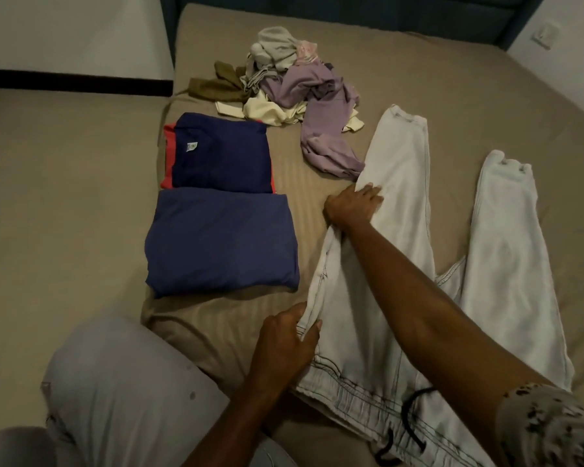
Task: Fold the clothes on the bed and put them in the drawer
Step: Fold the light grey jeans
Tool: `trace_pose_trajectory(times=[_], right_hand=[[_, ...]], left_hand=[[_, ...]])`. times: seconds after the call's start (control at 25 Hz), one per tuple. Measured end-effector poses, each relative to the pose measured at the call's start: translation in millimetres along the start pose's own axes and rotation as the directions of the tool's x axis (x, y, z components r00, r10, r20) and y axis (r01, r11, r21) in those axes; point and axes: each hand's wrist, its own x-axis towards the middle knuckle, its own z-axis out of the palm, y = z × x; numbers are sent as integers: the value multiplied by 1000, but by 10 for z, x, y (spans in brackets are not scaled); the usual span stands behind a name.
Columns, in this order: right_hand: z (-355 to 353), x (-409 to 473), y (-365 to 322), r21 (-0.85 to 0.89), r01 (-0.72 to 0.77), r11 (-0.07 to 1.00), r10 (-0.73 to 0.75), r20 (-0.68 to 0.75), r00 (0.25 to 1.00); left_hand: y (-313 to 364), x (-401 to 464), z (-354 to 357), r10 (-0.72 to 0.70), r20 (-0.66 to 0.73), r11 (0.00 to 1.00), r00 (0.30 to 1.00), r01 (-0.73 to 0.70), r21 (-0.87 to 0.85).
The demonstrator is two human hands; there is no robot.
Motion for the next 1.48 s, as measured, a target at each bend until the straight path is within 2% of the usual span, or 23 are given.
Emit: trace_pose_trajectory(times=[0.2, 0.4, 0.52, 0.64, 0.68, 0.76, 0.8, 0.96, 1.12, 1.2, 1.24, 1.32, 1.4, 1.48], right_hand=[[35, 516, 128, 41, 58, 997, -56, -39, 998], [-29, 819, 184, 172, 24, 985, -17, -42, 999], [-116, 842, 260, 193, 73, 979, -69, -24, 997], [-149, 913, 359, 300, 56, 952, -65, 19, 998], [-202, 900, 401, 390, 12, 921, -33, 48, 998], [-360, 843, 556, 516, 44, 856, -76, 42, 996], [-474, 809, 676, 588, 54, 807, -75, 11, 997], [-939, 880, 1449, 893, 28, 450, 51, -56, 997], [-1259, 518, 2481, 995, 26, 93, 141, -39, 989], [-1281, 292, 3116, 999, 47, -10, 188, -45, 981], [-1241, 250, 3462, 998, 60, -6, 202, -58, 978], [-1034, 186, 4165, 990, 24, 136, 259, -59, 964], [-657, 123, 4807, 973, -39, 228, 295, -30, 955], [-247, 52, 5163, 879, -53, 474, 247, -75, 966]], left_hand=[[83, 65, 6, 23, 66, 993, 998, -16, -117], [142, 34, -22, 12, 58, 986, 998, -2, -167], [164, 12, -13, 7, 56, 985, 998, 3, -174], [224, 8, -16, 19, 41, 985, 999, -12, -171], [257, 6, -31, 20, 33, 984, 999, -14, -179], [370, 19, -55, 19, 43, 980, 999, -10, -199], [449, 31, -45, 21, 53, 981, 998, -11, -194], [979, 26, 190, 156, 113, 980, 981, -139, -143], [1650, -148, 743, 308, 308, 951, 900, -280, -133], [1912, -259, 1133, 363, 384, 929, 849, -363, -77], [2022, -323, 1339, 380, 411, 916, 829, -400, -39], [2175, -489, 1749, 363, 487, 890, 795, -450, 71], [2235, -719, 2161, 242, 607, 856, 757, -462, 234], [2179, -909, 2424, 119, 707, 802, 697, -487, 345]])
